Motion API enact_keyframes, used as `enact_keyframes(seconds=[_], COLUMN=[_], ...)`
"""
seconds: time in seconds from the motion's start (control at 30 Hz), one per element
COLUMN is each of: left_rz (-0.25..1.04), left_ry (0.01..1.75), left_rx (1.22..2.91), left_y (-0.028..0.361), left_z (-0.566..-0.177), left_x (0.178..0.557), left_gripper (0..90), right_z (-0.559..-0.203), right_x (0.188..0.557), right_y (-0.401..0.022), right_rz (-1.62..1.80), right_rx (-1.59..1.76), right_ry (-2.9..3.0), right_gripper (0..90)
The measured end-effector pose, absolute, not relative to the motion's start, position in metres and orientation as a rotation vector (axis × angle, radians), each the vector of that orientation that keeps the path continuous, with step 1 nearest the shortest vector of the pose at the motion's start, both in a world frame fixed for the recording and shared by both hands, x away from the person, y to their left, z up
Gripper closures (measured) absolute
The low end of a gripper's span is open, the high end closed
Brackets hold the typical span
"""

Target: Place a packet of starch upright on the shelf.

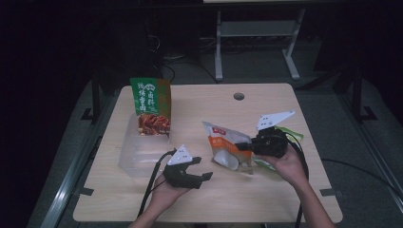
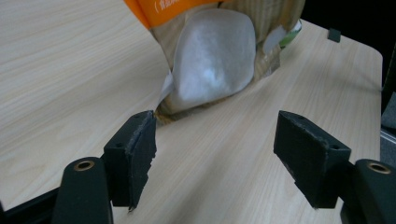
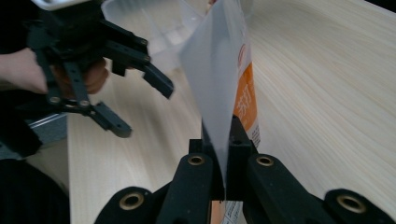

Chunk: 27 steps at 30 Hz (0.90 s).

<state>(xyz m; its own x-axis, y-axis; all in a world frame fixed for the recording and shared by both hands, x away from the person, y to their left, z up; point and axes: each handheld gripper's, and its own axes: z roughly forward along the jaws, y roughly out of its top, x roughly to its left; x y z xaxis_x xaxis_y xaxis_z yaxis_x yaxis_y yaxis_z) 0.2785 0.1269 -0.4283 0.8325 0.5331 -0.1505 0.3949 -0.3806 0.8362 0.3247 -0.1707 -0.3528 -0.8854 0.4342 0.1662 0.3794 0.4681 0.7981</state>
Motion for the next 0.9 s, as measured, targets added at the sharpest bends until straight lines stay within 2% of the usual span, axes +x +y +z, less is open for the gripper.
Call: enact_keyframes(seconds=[0.33, 0.4, 0.67, 0.73, 0.9], left_rz=[0.15, 0.133, 0.131, 0.135, 0.163], left_ry=[0.721, 0.725, 0.711, 0.699, 0.7], left_rx=[1.974, 1.968, 1.988, 1.995, 1.998], left_y=[0.124, 0.123, 0.112, 0.111, 0.11], left_z=[-0.43, -0.43, -0.432, -0.433, -0.433], left_x=[0.283, 0.285, 0.288, 0.288, 0.287], left_gripper=[39.9, 44.8, 81.2, 85.2, 88.3], right_z=[-0.351, -0.354, -0.364, -0.365, -0.369], right_x=[0.32, 0.321, 0.327, 0.327, 0.327], right_y=[-0.158, -0.157, -0.163, -0.163, -0.166], right_rz=[1.448, 1.448, 1.467, 1.47, 1.465], right_rx=[0.601, 0.59, 0.634, 0.634, 0.677], right_ry=[2.735, 2.748, 2.771, 2.764, 2.754], right_gripper=[90.0, 90.0, 89.7, 89.6, 86.6])
